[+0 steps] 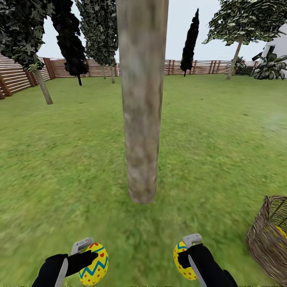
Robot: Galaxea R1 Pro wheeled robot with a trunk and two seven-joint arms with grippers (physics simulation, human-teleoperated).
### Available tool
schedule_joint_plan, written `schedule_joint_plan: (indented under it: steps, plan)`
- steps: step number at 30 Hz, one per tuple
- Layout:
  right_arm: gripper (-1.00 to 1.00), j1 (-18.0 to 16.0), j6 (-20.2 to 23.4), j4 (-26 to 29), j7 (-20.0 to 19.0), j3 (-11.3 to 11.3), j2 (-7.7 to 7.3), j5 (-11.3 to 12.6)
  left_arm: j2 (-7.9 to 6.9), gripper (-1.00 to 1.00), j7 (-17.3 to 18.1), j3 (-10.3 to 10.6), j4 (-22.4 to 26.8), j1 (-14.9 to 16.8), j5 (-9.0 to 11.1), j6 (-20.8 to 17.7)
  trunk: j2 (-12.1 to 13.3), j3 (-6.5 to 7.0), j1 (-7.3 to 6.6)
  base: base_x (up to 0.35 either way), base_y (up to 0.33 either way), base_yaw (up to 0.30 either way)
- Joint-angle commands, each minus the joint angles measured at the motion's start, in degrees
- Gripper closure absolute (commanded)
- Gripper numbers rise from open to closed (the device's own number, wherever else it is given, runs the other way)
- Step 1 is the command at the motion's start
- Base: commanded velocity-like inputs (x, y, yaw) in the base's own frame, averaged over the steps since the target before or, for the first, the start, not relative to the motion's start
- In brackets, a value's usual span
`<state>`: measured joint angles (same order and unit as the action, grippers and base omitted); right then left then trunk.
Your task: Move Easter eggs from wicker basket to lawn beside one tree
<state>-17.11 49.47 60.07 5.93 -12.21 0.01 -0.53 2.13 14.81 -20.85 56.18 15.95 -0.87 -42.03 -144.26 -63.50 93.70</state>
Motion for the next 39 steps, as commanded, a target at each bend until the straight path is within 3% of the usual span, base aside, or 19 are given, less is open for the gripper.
schedule_joint_plan:
  steps: [1,22,28,39]
  plan:
    - [1.00,-0.03,0.28,0.05,0.23,-0.10,-0.01,-0.02,0.07,1.00,0.31,-0.24,0.07,0.04,-0.10,-0.33,-0.04,-0.28,0.01,0.000,0.000,0.000]
    - [1.00,-0.03,0.28,0.05,0.23,-0.19,-0.01,0.00,0.07,1.00,0.31,-0.24,0.46,0.04,-0.10,-0.33,-0.32,-4.93,0.55,0.000,0.000,0.000]
    - [1.00,-0.03,0.28,0.05,0.23,-0.14,-0.01,0.00,0.15,1.00,0.31,-0.21,0.51,0.04,-0.10,-0.33,-0.32,-4.93,0.55,0.000,0.000,0.000]
    - [1.00,-0.03,0.28,0.05,0.23,-0.14,-0.01,0.00,0.16,1.00,0.31,-0.24,0.51,0.04,-0.10,-0.33,-0.44,-6.93,0.79,0.000,0.000,0.000]
